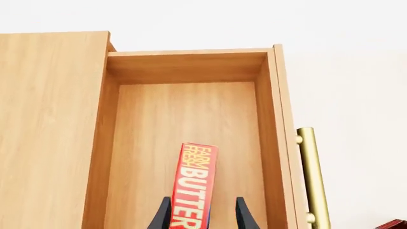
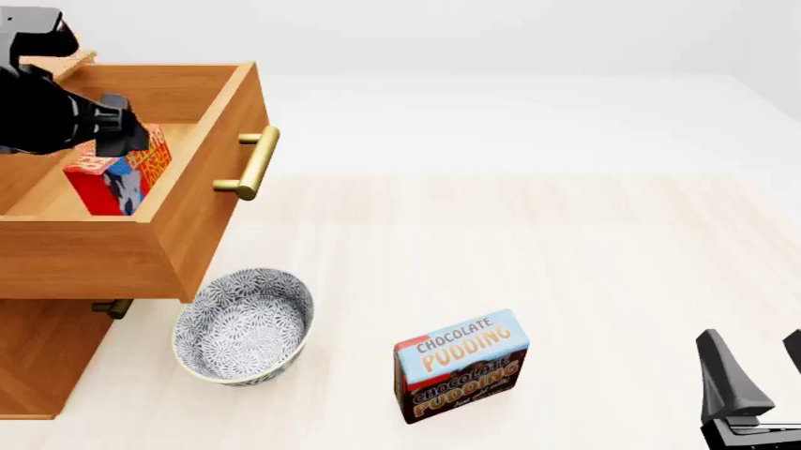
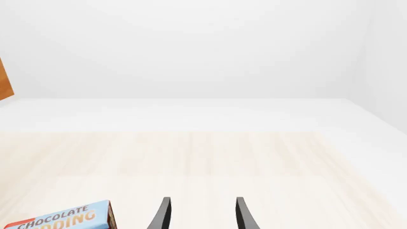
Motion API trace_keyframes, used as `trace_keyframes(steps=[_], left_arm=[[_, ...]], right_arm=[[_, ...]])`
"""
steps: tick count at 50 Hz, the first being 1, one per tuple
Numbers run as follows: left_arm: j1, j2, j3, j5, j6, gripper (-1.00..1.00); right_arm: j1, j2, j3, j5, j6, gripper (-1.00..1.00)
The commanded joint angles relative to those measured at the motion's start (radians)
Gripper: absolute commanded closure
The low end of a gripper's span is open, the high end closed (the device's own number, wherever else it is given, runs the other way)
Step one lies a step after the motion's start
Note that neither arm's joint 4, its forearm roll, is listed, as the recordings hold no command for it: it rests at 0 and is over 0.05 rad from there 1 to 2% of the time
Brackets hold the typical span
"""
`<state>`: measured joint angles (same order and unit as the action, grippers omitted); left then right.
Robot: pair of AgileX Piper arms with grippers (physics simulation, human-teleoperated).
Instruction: Put the butter at the back in the top drawer of the cabinet and close it.
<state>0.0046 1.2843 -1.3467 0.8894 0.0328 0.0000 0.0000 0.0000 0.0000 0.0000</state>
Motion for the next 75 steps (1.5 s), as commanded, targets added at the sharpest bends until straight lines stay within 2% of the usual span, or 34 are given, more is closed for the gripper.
trace_keyframes(steps=[1, 14, 23, 25, 32, 35, 43, 60, 75], left_arm=[[-0.026, -0.06, -0.106, 0.078, -0.015, -1.0], [-0.076, -0.147, -0.293, 0.187, -0.017, -1.0], [-0.194, -0.161, -0.384, 0.205, -0.02, -1.0], [-0.252, -0.16, -0.398, 0.199, -0.018, -1.0], [-0.387, -0.127, -0.377, 0.158, -0.014, -1.0], [-0.412, -0.11, -0.353, 0.137, -0.016, -1.0], [-0.543, -0.023, -0.278, 0.032, -0.064, -1.0], [-0.686, 0.145, -0.146, -0.146, -0.144, -1.0], [-0.754, 0.291, -0.119, -0.248, -0.24, -1.0]], right_arm=[[0.0, 0.0, 0.0, 0.0, 0.0, -1.0], [0.0, 0.0, 0.0, 0.0, 0.0, -1.0], [0.0, 0.0, 0.0, 0.0, 0.0, -1.0], [0.0, 0.0, 0.0, 0.0, 0.0, -1.0], [0.0, 0.0, 0.0, 0.0, 0.0, -1.0], [0.0, 0.0, 0.0, 0.0, 0.0, -1.0], [0.0, 0.0, 0.0, 0.0, 0.0, -1.0], [0.0, 0.0, 0.0, 0.0, 0.0, -1.0], [0.0, 0.0, 0.0, 0.0, 0.0, -1.0]])
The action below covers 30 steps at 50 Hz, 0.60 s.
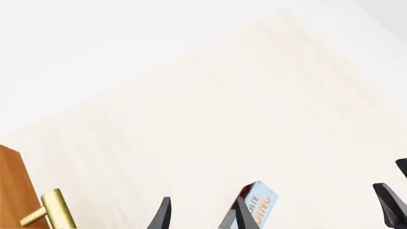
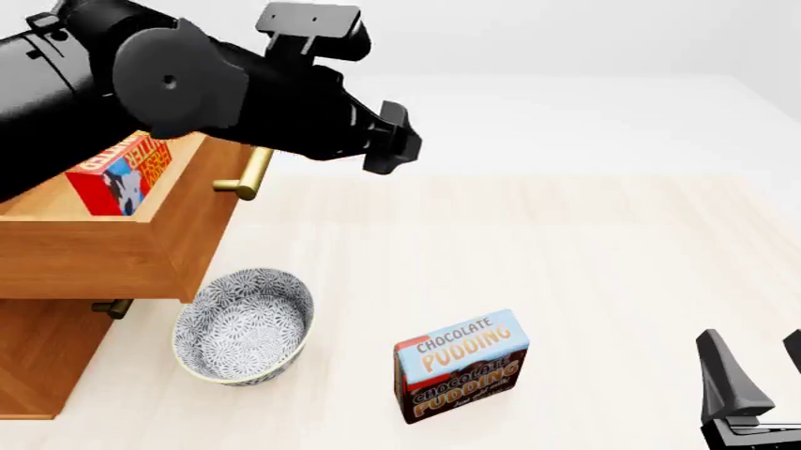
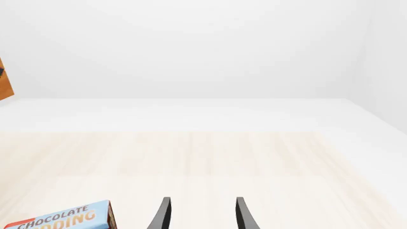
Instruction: Put the butter at the back in the top drawer of the cabinet and close it.
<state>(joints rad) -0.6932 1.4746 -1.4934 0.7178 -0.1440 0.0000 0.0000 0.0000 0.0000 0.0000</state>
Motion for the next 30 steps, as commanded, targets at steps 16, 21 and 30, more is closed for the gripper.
trace_keyframes(steps=[16, 21, 30], left_arm=[[-0.025, 0.194, 0.073, -0.154, -0.102, -1.0], [0.031, 0.17, 0.109, -0.17, -0.061, -1.0], [0.06, 0.152, 0.134, -0.174, -0.049, -1.0]], right_arm=[[0.0, 0.0, 0.0, 0.0, 0.0, -1.0], [0.0, 0.0, 0.0, 0.0, 0.0, -1.0], [0.0, 0.0, 0.0, 0.0, 0.0, -1.0]])
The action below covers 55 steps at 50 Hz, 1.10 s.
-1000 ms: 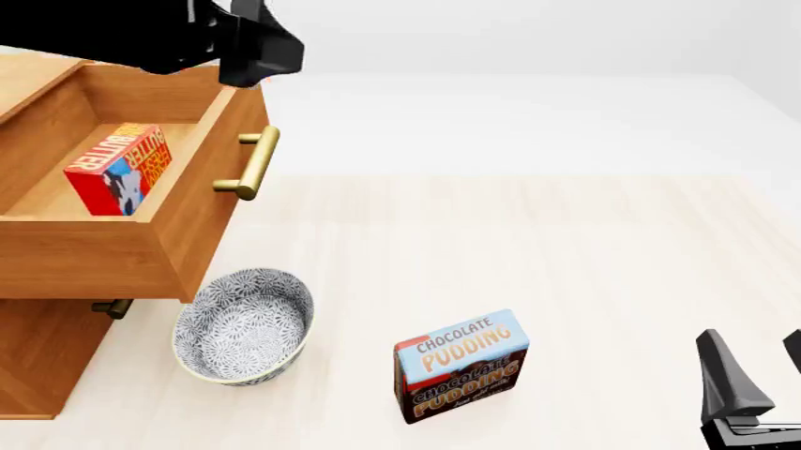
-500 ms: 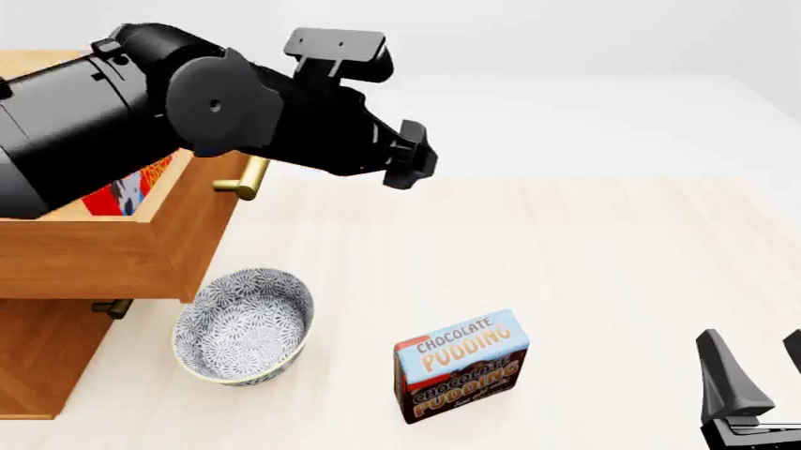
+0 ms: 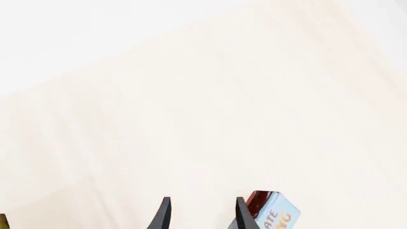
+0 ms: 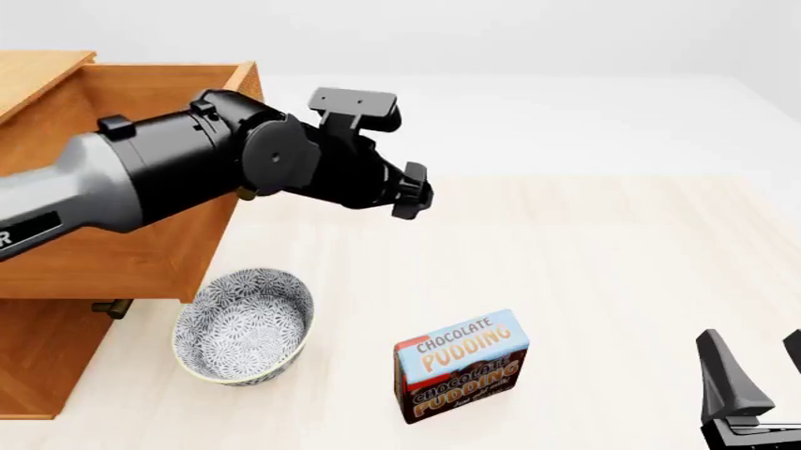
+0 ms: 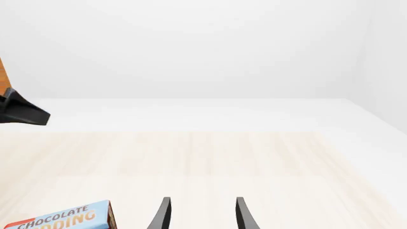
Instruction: Put the butter at the back in the top drawer of the cabinet and close it.
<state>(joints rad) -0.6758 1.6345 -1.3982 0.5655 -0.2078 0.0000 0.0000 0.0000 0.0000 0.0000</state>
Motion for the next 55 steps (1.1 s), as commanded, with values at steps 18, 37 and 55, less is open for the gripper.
trace_keyframes(steps=[18, 37, 55], left_arm=[[0.127, -0.089, 0.112, -0.023, 0.039, -1.0], [0.239, -0.216, 0.223, -0.015, 0.054, -1.0], [0.366, -0.344, 0.315, 0.008, 0.069, -1.0]], right_arm=[[0.0, 0.0, 0.0, 0.0, 0.0, -1.0], [0.0, 0.0, 0.0, 0.0, 0.0, -1.0], [0.0, 0.0, 0.0, 0.0, 0.0, -1.0]])
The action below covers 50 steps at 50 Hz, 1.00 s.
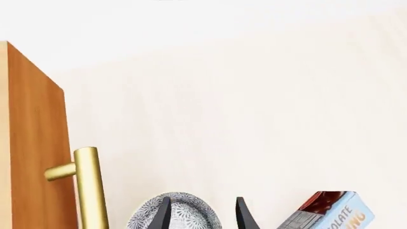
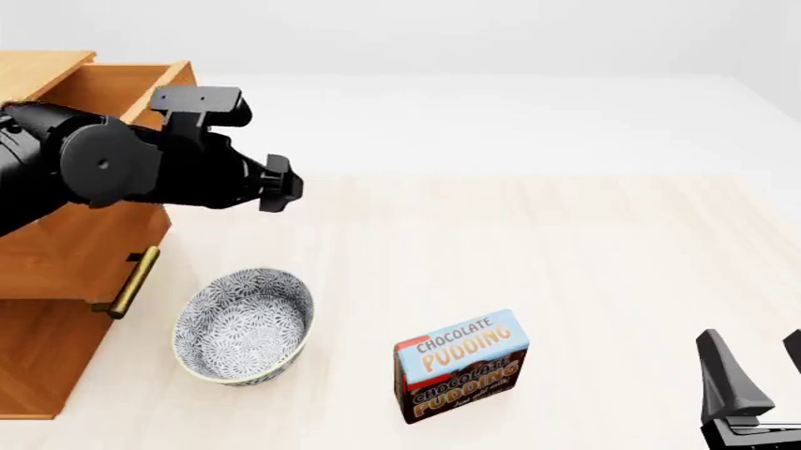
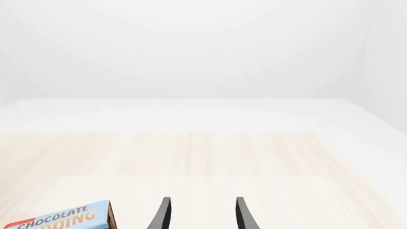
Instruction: Put the butter at the back in the top drawer of the cabinet and close it.
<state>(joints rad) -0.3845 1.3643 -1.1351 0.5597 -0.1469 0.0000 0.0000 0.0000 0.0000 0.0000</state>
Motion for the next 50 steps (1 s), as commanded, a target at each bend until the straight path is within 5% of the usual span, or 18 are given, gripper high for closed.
trace_keyframes(steps=[1, 40, 50], left_arm=[[0.078, -0.079, 0.056, 0.014, 0.008, -1.0], [0.276, -0.244, 0.135, 0.078, 0.06, -1.0], [0.351, -0.279, 0.138, 0.086, 0.129, -1.0]], right_arm=[[0.0, 0.0, 0.0, 0.0, 0.0, -1.0], [0.0, 0.0, 0.0, 0.0, 0.0, -1.0], [0.0, 0.0, 0.0, 0.0, 0.0, -1.0]])
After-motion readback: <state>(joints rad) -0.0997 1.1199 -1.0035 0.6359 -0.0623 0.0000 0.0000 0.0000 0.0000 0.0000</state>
